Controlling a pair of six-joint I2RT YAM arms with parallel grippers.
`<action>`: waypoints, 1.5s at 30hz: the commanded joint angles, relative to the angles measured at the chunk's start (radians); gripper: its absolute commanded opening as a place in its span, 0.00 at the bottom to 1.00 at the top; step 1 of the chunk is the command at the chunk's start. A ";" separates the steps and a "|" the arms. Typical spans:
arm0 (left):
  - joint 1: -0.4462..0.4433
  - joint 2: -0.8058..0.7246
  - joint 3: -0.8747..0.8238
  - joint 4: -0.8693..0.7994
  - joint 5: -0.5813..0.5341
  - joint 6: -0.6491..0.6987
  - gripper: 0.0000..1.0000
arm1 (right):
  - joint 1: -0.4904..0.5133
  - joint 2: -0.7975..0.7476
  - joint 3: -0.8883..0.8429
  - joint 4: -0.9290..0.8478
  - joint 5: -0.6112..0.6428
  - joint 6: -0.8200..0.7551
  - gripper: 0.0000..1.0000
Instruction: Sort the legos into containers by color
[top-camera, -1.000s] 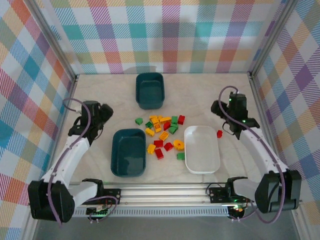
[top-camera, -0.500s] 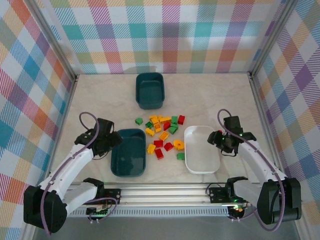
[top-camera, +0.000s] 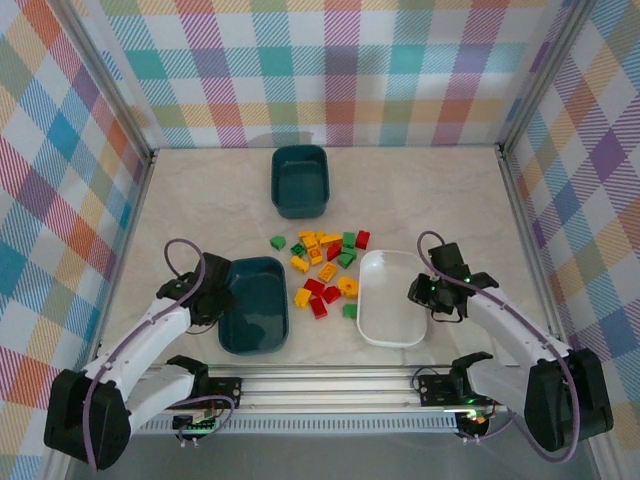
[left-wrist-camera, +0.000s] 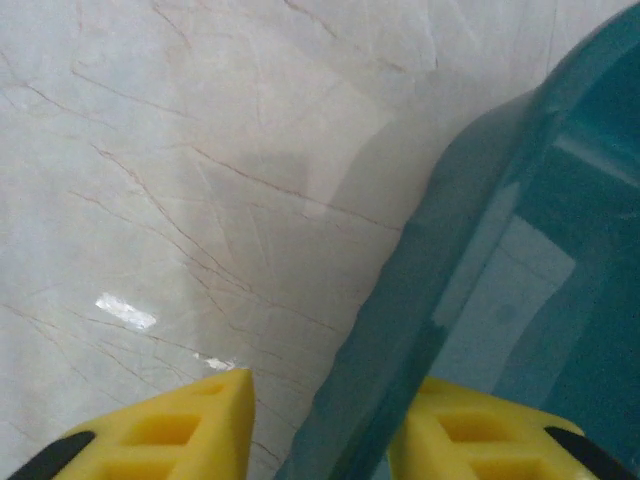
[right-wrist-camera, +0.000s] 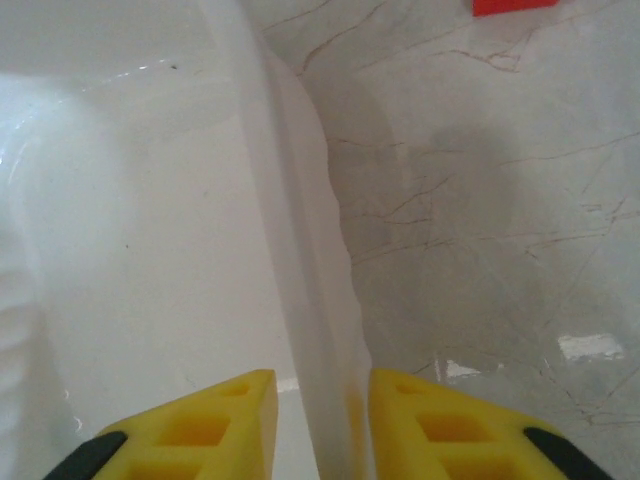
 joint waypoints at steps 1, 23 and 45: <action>-0.008 -0.058 -0.020 -0.014 -0.077 -0.006 0.34 | 0.009 -0.022 -0.004 0.012 0.038 0.002 0.25; -0.007 -0.047 0.282 -0.075 -0.099 0.158 0.00 | 0.040 -0.086 0.216 -0.060 0.064 -0.090 0.00; 0.380 1.064 1.455 -0.135 0.110 0.733 0.00 | -0.187 1.047 1.318 -0.023 -0.187 -0.444 0.00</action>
